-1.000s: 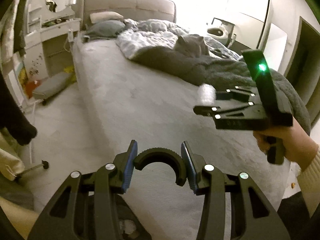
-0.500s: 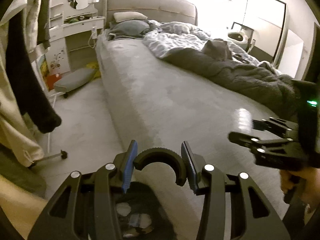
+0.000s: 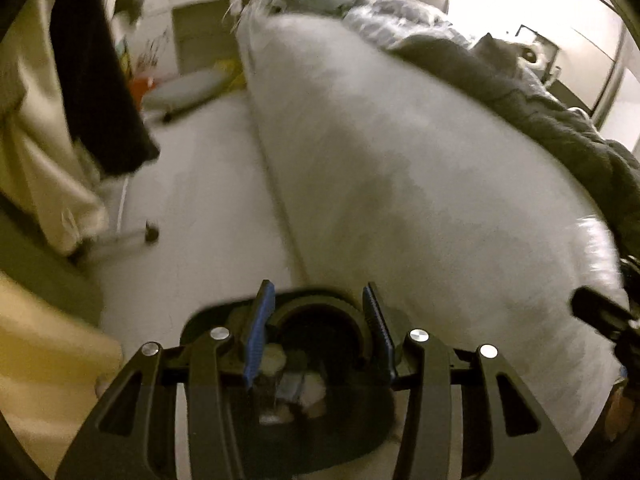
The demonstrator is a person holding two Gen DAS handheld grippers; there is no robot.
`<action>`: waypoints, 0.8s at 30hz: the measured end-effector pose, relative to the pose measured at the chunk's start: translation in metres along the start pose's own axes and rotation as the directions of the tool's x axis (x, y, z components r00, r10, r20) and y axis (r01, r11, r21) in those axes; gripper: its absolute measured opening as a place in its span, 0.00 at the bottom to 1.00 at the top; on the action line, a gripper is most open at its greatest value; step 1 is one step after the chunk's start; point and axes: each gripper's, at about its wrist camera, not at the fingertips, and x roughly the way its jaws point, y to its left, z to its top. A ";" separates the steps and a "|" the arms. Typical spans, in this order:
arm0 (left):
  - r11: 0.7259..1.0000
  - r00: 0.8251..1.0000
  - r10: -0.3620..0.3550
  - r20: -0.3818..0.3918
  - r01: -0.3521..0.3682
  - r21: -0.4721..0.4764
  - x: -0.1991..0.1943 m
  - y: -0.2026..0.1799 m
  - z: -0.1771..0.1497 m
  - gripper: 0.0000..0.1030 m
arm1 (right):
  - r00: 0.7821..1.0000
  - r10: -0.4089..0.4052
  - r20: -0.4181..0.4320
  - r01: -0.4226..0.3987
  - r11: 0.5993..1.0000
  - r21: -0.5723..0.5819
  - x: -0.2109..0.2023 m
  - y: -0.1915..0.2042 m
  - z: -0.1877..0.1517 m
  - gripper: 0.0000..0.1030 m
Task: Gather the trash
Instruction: 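Carry the black piece to the bin and open the left tool while the right tool carries the bubble wrap, then lower the right tool over the black bin and open it to drop the bubble wrap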
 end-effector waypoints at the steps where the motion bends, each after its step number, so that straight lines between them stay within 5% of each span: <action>1: 1.000 1.000 0.008 -0.017 -0.008 -0.008 0.004 0.004 -0.003 0.47 | 1.000 0.002 0.000 -0.002 1.000 -0.003 0.001 0.002 0.000 0.60; 19: 0.998 0.958 -0.006 -0.287 -0.012 -0.063 0.046 0.059 -0.078 0.49 | 0.997 0.049 -0.066 -0.056 0.993 -0.104 0.036 0.073 0.001 0.60; 24: 0.997 0.950 -0.042 -0.311 0.021 -0.071 0.041 0.069 -0.087 0.80 | 0.994 0.044 -0.103 -0.056 0.991 -0.123 0.052 0.090 0.000 0.60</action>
